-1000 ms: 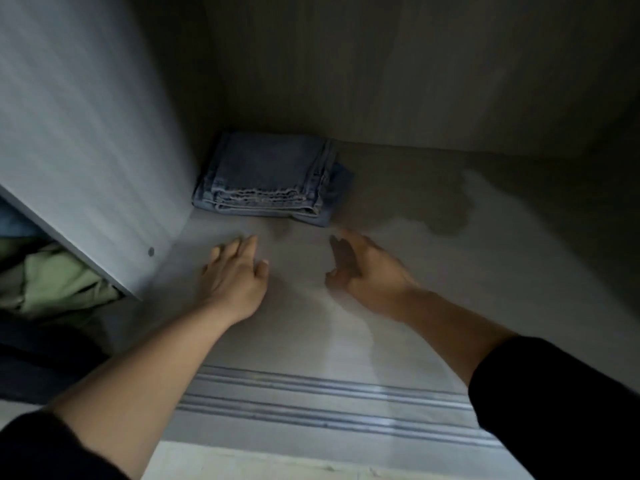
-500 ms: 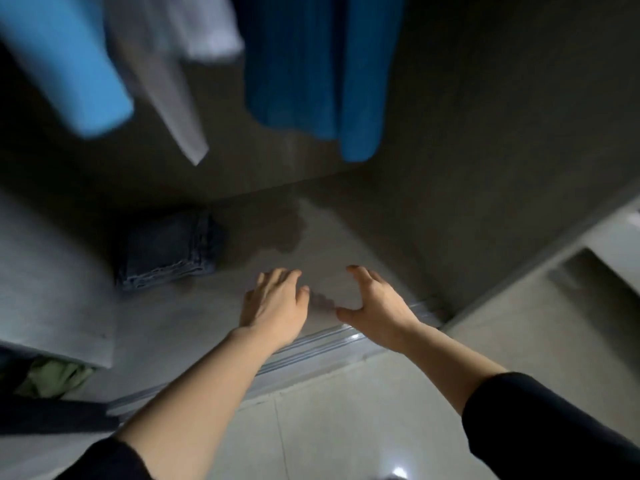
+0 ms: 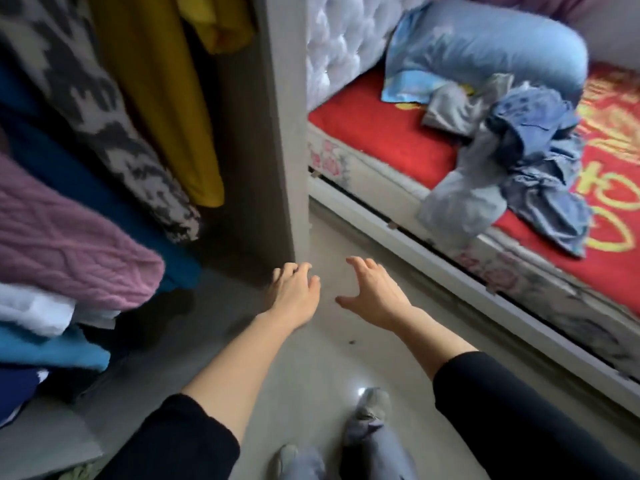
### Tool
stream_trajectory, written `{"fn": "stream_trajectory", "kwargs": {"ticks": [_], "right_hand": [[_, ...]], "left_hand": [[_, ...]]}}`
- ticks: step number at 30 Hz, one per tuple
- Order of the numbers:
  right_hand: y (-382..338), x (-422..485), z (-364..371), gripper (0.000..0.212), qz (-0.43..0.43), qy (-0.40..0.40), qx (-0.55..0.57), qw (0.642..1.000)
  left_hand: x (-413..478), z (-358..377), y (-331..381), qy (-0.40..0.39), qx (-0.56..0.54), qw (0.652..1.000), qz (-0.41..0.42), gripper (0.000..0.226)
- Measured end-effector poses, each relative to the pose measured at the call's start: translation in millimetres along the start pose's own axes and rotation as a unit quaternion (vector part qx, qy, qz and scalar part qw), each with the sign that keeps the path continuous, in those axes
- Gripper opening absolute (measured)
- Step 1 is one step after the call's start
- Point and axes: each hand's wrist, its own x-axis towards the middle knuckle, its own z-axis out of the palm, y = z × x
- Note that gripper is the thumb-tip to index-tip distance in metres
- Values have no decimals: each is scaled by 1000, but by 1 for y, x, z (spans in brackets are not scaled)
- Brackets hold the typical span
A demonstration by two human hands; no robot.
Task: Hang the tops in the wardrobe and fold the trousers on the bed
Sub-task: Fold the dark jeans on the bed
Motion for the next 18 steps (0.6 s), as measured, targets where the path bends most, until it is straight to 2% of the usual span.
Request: {"fn": "stream_trajectory", "kwargs": {"ticks": [6, 12, 18], "right_hand": [[103, -19, -95, 82, 86, 65, 31, 994], [235, -18, -174, 77, 151, 62, 41, 986], [344, -6, -247, 72, 195, 85, 44, 976]], "left_hand": [[40, 18, 150, -43, 25, 995, 81, 42], [91, 66, 303, -78, 28, 990, 112, 41], [142, 98, 420, -101, 52, 984, 136, 42]]}}
